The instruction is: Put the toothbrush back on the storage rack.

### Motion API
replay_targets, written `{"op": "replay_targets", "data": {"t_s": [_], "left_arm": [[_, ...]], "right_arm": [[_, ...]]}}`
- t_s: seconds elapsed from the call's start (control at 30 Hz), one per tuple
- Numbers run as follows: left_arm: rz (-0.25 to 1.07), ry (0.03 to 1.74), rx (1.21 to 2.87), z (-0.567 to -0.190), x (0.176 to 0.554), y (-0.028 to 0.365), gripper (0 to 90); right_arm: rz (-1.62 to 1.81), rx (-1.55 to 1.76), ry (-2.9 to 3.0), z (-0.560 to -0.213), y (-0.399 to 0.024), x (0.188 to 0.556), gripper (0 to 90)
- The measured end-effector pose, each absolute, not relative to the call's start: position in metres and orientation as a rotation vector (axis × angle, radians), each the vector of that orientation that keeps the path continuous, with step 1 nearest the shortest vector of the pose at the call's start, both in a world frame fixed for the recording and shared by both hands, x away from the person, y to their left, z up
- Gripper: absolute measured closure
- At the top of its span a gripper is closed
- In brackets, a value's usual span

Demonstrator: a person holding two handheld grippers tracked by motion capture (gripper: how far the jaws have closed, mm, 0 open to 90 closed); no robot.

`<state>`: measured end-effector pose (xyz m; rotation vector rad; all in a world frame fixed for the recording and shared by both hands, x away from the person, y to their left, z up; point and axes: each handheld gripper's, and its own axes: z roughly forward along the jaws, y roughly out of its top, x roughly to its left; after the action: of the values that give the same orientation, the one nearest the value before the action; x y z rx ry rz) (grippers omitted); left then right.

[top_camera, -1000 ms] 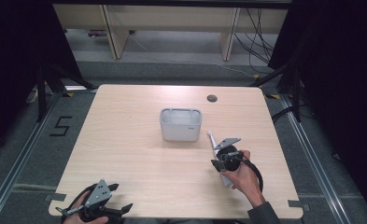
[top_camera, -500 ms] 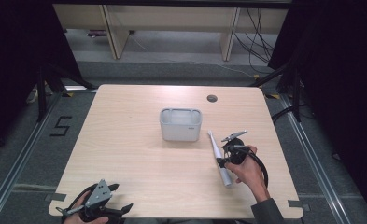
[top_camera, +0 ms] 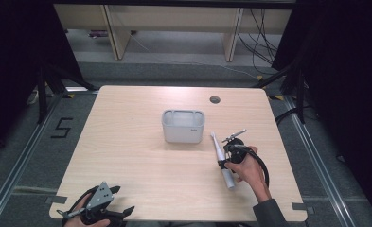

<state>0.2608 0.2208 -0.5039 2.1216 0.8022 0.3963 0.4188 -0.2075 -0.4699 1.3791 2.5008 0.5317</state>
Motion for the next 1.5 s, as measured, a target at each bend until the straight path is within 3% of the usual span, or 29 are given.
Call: {"op": "replay_targets", "data": {"t_s": [1.5], "left_arm": [[0.378,0.824,2.079,-0.506,0.261,0.219,14.7]], "right_arm": [[0.221,1.465,2.700,-0.473,-0.197,0.458,64.5]]}}
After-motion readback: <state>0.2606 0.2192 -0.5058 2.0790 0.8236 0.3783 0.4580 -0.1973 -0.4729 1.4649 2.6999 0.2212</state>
